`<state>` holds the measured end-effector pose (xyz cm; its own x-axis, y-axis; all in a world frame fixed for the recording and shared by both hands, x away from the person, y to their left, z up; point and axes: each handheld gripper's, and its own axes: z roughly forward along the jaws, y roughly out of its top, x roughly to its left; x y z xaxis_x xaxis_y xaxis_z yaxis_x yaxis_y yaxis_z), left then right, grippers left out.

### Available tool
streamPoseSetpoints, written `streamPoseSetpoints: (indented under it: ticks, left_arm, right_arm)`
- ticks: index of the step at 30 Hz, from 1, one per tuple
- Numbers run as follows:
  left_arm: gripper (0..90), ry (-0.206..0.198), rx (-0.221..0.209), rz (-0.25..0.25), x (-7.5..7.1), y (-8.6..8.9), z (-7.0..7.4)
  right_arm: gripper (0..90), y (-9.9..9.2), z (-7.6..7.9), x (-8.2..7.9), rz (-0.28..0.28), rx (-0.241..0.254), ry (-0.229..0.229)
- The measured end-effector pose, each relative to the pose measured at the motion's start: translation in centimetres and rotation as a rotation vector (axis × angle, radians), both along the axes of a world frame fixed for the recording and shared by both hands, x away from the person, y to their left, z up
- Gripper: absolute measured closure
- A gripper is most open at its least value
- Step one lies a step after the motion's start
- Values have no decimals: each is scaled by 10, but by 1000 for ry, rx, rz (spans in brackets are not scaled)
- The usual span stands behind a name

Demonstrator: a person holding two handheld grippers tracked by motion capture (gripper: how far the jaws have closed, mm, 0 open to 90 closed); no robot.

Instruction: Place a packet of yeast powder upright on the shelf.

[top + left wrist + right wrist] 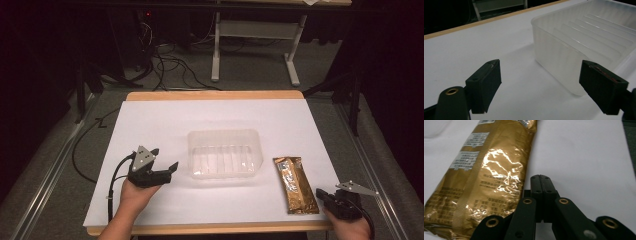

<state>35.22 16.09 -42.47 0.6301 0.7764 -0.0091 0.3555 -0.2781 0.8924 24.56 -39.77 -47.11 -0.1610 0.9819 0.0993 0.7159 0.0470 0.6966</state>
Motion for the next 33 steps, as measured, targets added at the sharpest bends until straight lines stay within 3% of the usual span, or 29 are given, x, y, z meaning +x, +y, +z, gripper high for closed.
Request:
streamPoseSetpoints:
  ticks: [9, 15, 26, 33]
  left_arm:
    - [185, -1, 8, -3, -1, 0, 0]
    - [186, 1, 14, -4, -3, 0, -1]
    - [187, 1, 17, 4, -5, 4, -2]
    - [187, 3, 25, 5, -7, 5, -3]
  right_arm:
    - [900, 13, 0, 2, 86, 11, 12]
    - [900, 29, 0, 6, 174, 1, 15]
    - [900, 73, 2, 14, 347, -31, 6]
    - [900, 86, 3, 15, 399, -31, -1]
